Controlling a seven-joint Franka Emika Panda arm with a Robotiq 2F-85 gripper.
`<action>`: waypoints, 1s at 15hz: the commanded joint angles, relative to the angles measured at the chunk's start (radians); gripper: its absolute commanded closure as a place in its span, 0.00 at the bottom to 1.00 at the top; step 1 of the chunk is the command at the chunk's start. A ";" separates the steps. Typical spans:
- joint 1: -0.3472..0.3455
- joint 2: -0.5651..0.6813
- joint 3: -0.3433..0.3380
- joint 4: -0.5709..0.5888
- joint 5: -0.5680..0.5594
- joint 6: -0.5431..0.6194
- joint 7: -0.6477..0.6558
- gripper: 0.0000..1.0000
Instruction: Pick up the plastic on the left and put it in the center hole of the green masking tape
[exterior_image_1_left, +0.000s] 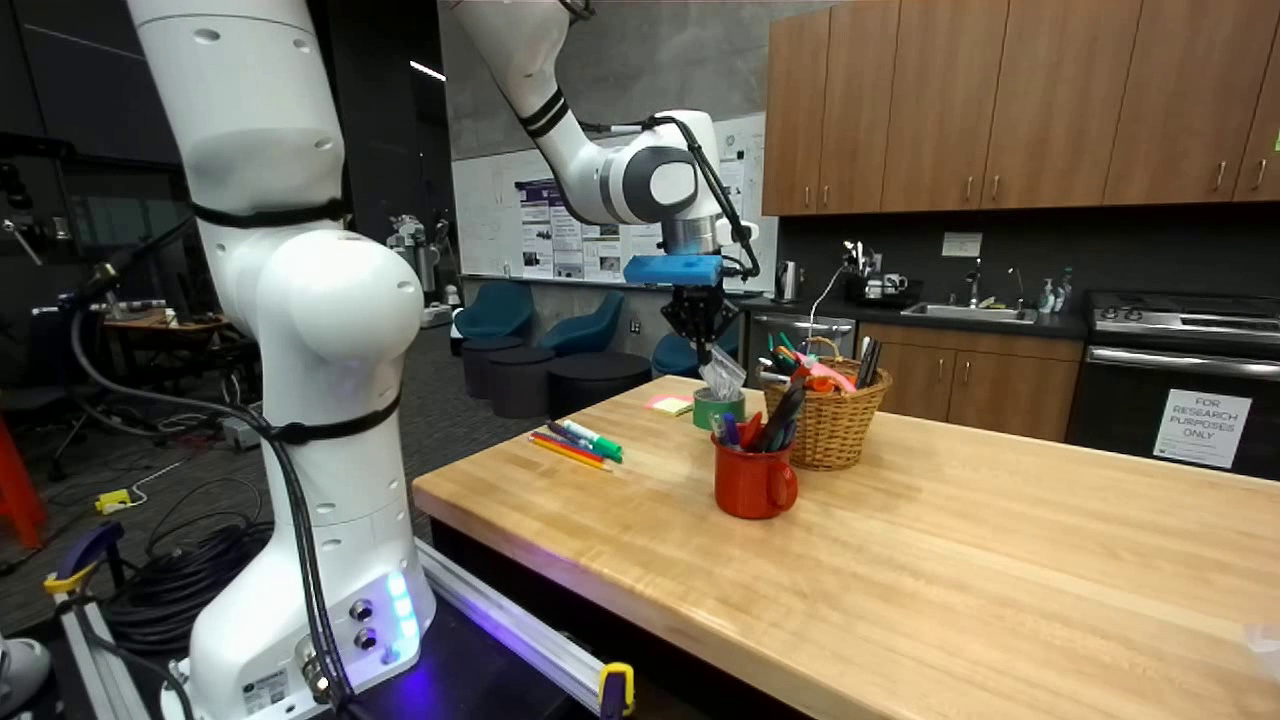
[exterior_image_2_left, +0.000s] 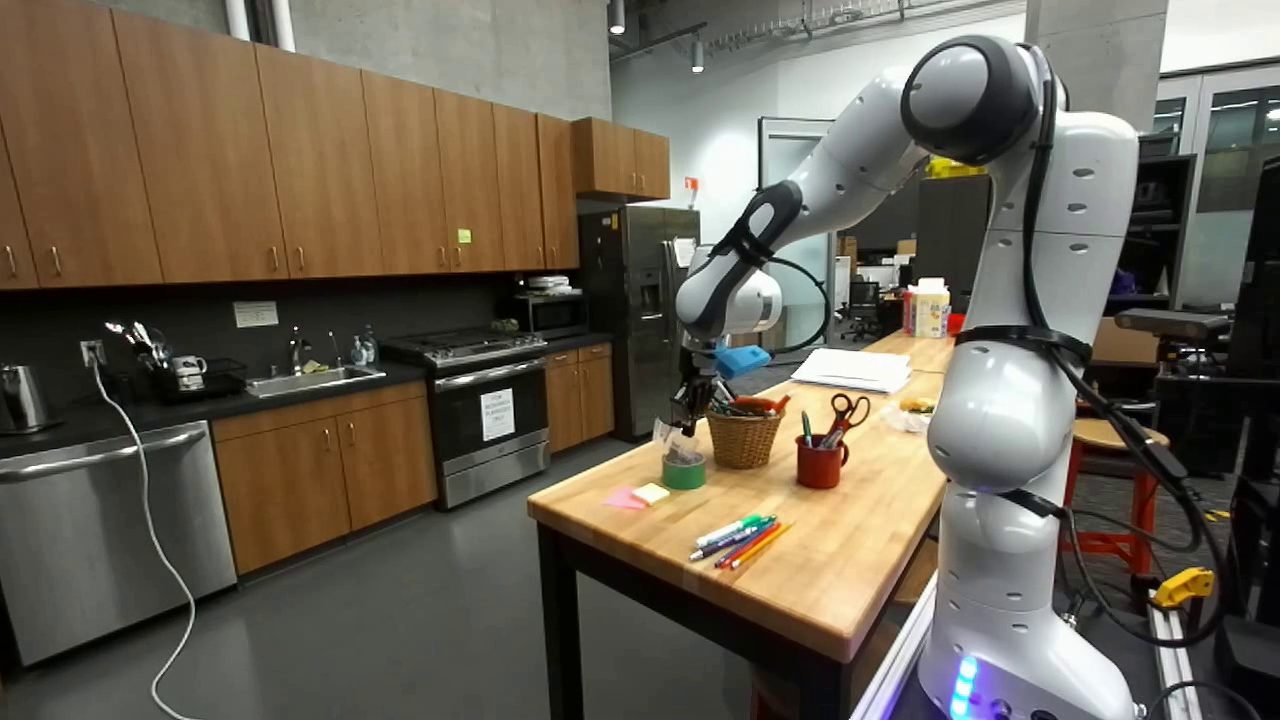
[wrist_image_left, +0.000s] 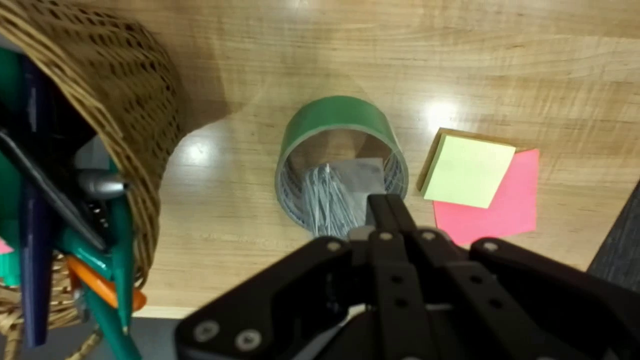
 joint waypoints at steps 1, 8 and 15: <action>0.005 0.035 0.009 0.010 0.030 -0.001 -0.012 1.00; -0.002 0.085 0.026 0.030 0.012 -0.014 0.002 1.00; -0.005 0.120 0.033 0.057 0.009 -0.041 0.006 1.00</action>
